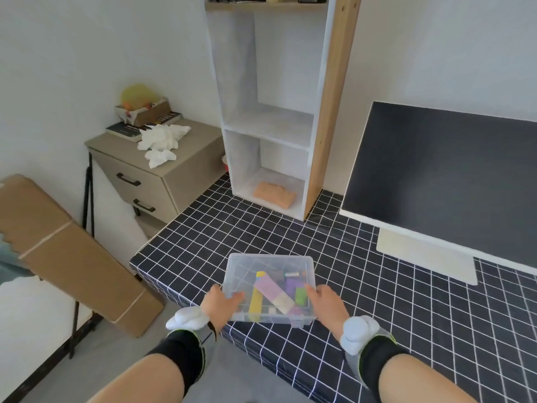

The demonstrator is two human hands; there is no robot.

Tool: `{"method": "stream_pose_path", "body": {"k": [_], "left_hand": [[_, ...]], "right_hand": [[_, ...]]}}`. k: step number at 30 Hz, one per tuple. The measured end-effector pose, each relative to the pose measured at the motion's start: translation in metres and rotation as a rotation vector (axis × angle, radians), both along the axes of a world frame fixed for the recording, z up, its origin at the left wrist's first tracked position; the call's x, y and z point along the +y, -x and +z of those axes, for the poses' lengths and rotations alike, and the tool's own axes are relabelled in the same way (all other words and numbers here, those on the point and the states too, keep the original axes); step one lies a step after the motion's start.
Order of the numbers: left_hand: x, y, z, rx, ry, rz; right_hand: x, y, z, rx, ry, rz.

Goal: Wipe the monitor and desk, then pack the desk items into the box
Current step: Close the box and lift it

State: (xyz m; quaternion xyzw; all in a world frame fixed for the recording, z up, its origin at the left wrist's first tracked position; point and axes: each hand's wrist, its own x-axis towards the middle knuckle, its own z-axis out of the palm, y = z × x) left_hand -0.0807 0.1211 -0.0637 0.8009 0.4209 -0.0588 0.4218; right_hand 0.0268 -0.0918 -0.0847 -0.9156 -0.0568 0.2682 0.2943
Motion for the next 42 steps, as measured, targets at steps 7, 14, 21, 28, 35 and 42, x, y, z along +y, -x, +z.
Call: {"method": "stream_pose_path", "body": {"k": [7, 14, 21, 28, 35, 42], "left_hand": [[-0.011, -0.001, 0.004, -0.147, 0.252, 0.341], [0.012, -0.021, 0.078, -0.475, 0.297, 0.433], [0.068, -0.089, 0.194, -0.772, 0.315, 0.433], [0.127, -0.182, 0.235, -0.775, 0.369, 0.3], [0.16, -0.256, 0.226, -0.81, 0.528, 0.15], [0.182, -0.319, 0.207, -0.829, 0.568, 0.029]], "right_hand": [[0.012, 0.013, 0.015, 0.132, -0.248, -0.2], [0.034, 0.007, 0.086, 0.0, -0.698, -0.286], [0.091, -0.041, 0.2, -0.074, -1.069, -0.29], [0.15, -0.114, 0.235, -0.111, -1.203, -0.421], [0.187, -0.166, 0.225, -0.161, -1.241, -0.498], [0.213, -0.22, 0.214, -0.322, -1.115, -0.575]]}}
